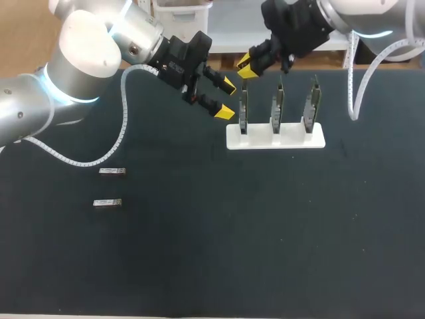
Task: Pick up the optical module with the left hand, and insert it into the network port with the right hand.
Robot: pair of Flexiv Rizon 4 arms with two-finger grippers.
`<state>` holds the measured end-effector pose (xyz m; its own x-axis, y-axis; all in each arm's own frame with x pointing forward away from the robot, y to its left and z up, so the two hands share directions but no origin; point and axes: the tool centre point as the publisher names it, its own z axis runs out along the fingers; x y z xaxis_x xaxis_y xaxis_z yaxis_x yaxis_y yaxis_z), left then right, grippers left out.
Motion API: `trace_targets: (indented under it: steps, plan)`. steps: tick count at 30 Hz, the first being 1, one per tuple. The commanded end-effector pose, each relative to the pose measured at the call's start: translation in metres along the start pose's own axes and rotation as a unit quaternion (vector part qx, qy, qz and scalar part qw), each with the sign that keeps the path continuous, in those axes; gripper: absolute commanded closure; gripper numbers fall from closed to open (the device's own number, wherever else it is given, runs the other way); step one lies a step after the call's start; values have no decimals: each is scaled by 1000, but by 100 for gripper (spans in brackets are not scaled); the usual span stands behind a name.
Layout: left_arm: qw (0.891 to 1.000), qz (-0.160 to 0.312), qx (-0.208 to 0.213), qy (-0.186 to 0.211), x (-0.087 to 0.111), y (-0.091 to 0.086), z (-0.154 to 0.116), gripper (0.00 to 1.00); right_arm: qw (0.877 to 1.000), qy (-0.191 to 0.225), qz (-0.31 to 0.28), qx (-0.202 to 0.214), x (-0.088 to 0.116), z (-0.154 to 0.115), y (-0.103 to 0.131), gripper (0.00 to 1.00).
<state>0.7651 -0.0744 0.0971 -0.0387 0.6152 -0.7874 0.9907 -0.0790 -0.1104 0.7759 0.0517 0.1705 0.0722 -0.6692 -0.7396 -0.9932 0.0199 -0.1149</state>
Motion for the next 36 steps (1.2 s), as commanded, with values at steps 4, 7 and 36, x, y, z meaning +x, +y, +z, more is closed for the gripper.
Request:
trace_targets:
  steps: [4, 7, 36]
  plan:
    - [1000, 0, 2, 1, 0, 2, 0, 0, 1000, -8, 11, -10, 1, -1, -2, 100]
    - [1000, 0, 2, 1, 0, 2, 0, 0, 1000, -7, 15, -11, 4, 1, -2, 100]
    - [1000, 0, 2, 1, 0, 2, 0, 0, 1000, -10, 10, -15, 2, 3, -1, 100]
